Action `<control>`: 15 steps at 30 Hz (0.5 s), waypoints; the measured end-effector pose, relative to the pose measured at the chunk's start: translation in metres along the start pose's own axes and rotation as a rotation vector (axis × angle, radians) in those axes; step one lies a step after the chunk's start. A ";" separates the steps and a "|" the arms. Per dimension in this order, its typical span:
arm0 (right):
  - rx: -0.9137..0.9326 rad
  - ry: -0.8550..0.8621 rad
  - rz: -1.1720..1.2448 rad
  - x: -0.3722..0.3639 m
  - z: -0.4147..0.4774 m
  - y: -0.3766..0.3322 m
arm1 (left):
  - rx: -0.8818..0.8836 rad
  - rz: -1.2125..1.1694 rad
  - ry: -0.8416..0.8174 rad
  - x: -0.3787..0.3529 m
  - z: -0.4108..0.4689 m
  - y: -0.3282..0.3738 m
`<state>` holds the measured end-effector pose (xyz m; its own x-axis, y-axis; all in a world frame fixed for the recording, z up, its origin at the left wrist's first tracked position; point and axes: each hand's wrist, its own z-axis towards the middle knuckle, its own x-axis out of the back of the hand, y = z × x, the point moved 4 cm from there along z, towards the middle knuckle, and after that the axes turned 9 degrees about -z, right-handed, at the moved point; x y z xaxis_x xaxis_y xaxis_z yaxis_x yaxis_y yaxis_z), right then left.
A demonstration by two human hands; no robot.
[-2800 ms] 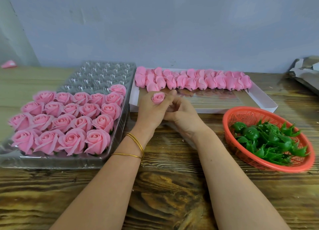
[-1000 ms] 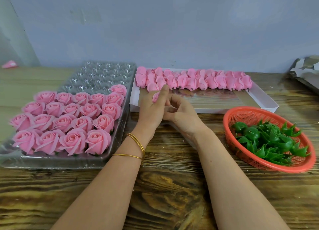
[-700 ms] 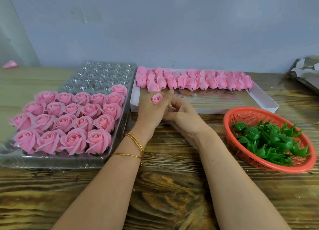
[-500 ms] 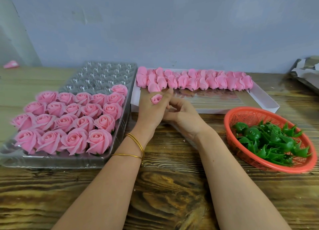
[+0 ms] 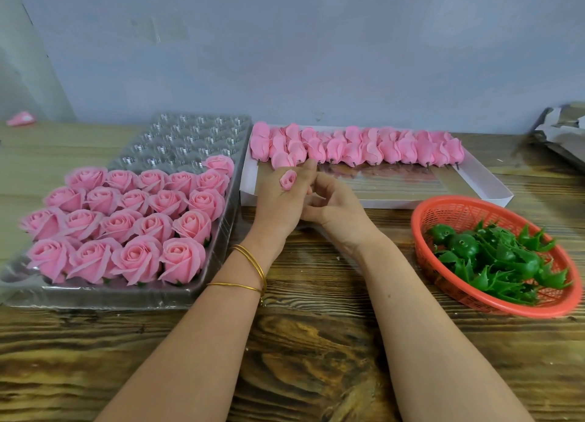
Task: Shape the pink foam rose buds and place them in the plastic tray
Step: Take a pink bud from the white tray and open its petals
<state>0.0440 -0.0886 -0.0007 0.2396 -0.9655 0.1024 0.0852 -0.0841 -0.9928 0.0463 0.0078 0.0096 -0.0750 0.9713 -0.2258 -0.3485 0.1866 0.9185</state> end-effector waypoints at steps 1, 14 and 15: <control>-0.001 -0.007 0.002 0.000 0.000 0.000 | -0.006 -0.009 -0.016 0.000 0.000 0.001; 0.020 -0.092 0.092 -0.002 -0.002 0.001 | 0.004 -0.002 0.001 0.002 0.000 0.003; 0.020 -0.093 0.093 -0.002 -0.002 0.000 | -0.001 0.010 0.007 0.001 0.000 0.003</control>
<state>0.0417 -0.0869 -0.0013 0.3359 -0.9418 0.0162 0.0774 0.0105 -0.9969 0.0457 0.0095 0.0122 -0.0848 0.9721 -0.2186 -0.3485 0.1766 0.9205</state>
